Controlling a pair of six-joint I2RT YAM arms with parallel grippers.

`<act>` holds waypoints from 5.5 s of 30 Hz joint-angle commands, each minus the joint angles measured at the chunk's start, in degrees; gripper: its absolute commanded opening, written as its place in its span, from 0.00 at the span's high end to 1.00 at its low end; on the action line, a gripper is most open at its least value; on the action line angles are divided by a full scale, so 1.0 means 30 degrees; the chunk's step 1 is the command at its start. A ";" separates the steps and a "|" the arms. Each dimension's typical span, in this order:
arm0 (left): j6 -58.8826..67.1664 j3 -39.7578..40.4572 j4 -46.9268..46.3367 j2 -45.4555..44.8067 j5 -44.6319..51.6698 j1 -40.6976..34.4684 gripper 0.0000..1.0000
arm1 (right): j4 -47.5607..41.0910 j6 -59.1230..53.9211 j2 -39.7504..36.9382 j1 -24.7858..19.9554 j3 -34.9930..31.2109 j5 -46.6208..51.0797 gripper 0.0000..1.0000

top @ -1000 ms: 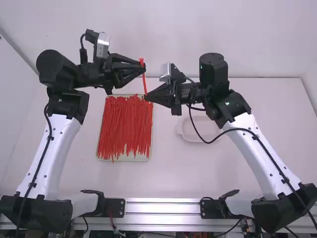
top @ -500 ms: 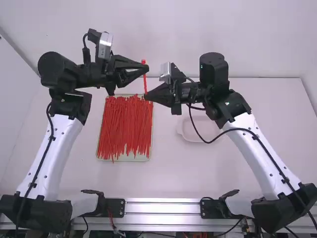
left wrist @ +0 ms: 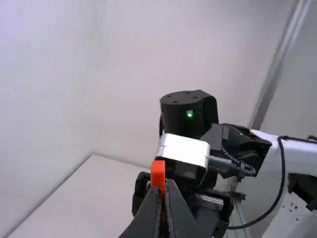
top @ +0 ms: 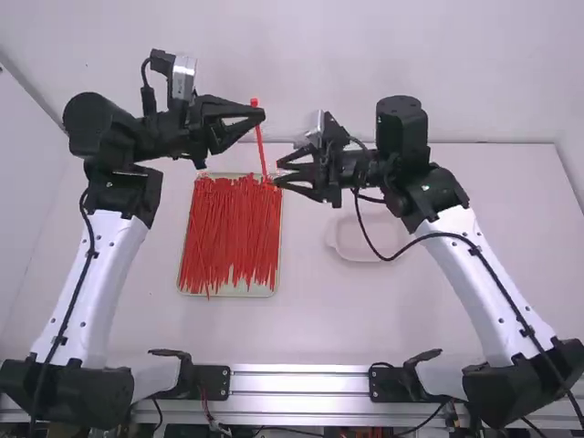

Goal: Fasten the cable tie

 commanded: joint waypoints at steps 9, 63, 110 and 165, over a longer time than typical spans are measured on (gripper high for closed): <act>0.4415 -0.0073 -0.4517 0.1326 -0.3956 -0.0015 0.98 | -0.4670 -0.6433 0.0022 -0.2237 0.0262 -0.0189 0.01; -2.2003 -0.0073 0.4022 0.5945 0.0379 0.1676 0.98 | -0.3869 -3.4549 -0.0007 0.2171 0.0262 0.0007 0.03; -1.6123 -0.0109 0.4073 0.5945 0.1851 0.1384 0.98 | -0.2565 -2.4604 0.0313 0.3147 0.0262 -0.0255 1.00; 1.5161 -0.0109 0.5246 0.5945 0.2732 0.1625 0.98 | 0.6863 1.1001 0.3789 0.0940 0.0262 -0.1610 1.00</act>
